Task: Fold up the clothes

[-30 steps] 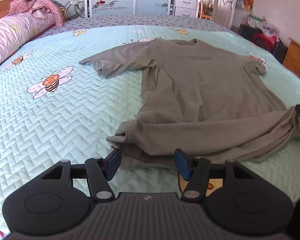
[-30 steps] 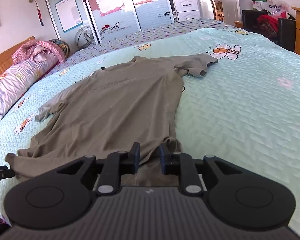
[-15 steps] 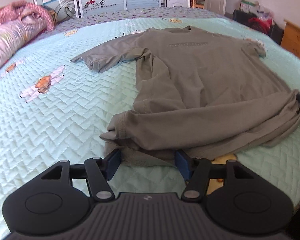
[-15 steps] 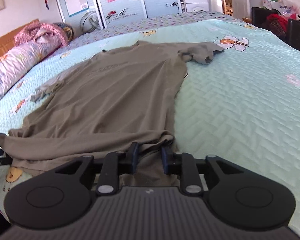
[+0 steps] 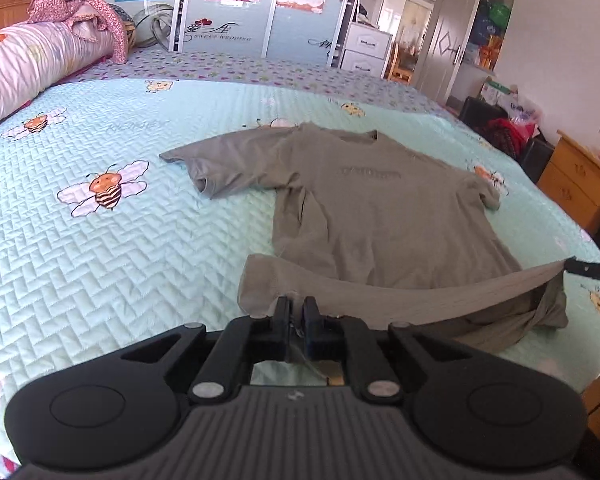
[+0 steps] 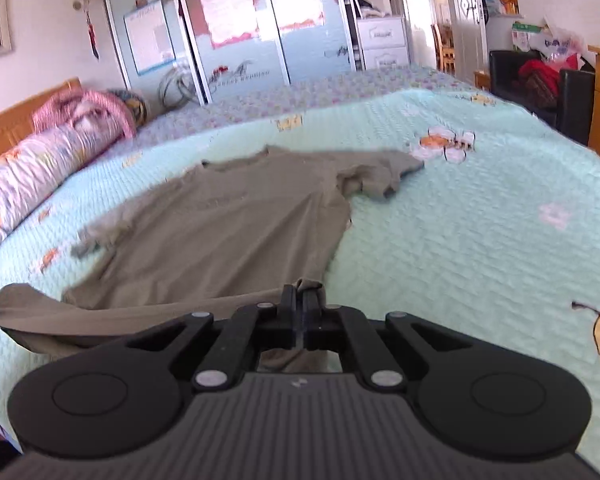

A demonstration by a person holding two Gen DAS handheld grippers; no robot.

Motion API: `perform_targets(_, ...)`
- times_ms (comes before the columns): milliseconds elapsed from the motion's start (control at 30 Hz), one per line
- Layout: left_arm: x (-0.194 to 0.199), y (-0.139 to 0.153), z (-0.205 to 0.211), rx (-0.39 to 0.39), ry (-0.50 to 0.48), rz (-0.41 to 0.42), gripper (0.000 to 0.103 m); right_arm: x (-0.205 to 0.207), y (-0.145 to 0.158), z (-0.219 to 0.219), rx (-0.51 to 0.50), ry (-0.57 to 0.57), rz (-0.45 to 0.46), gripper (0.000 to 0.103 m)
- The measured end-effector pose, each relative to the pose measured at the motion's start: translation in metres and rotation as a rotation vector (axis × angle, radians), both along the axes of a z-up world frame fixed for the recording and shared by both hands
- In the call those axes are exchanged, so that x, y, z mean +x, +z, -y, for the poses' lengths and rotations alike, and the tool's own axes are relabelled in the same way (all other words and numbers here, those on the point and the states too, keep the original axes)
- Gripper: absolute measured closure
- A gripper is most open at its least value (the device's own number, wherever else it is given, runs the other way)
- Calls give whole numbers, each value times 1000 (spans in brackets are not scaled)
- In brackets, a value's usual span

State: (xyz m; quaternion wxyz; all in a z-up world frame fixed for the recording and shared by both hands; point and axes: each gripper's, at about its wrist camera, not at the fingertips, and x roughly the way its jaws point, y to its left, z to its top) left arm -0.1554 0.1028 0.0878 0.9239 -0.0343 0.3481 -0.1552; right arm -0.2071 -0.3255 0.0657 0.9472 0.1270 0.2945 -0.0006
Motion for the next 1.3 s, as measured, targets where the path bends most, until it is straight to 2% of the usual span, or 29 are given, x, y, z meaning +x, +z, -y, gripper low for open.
perform_targets(67,-4,2,-3,0,9,15,97,-7,5,-2,6,6,24,100)
perform_targets(133,-4,11,-8,-43,19,37,97,-14,18,-5,1,17,54,100)
perform_targets(300,-2,49,-1,-48,-11,141,97,-30,57,-3,-37,32,151,100)
perform_targets(400,17,65,12,-20,-30,201,97,-27,81,3,-27,25,233,100)
perform_targets(500,52,60,25,-9,-25,203,96,-6,94,11,-18,5,292,100)
perform_targets(533,61,53,28,6,-22,169,96,9,91,14,-41,-12,272,100)
perform_targets(600,79,38,34,37,-15,99,96,40,71,20,-99,-39,157,98)
perform_targets(667,72,27,35,58,-15,80,93,64,46,21,-168,-73,31,95)
perform_targets(700,62,21,33,75,-21,77,91,65,36,21,-163,-62,-4,95)
perform_targets(733,51,16,31,92,-28,74,81,59,29,21,-128,-37,-6,95)
perform_targets(767,39,10,27,113,-29,69,67,51,22,20,-84,-8,-12,95)
perform_targets(800,28,4,24,133,-32,60,62,42,15,19,-38,21,-19,92)
perform_targets(833,19,-1,22,148,-40,51,59,34,9,15,6,49,-37,88)
perform_targets(933,-7,-14,21,180,-63,23,59,14,-8,-14,71,178,-85,86)
perform_targets(1033,-21,-22,33,182,-132,6,58,6,-15,-66,-30,342,-60,82)
perform_targets(1167,-27,-33,50,269,-170,-9,55,5,-24,-132,-217,563,-42,75)
perform_targets(1233,-27,-37,50,275,-163,-26,54,5,-31,-154,-303,651,-43,63)
perform_targets(1300,-26,-40,45,259,-143,-43,51,4,-38,-168,-390,714,-48,57)
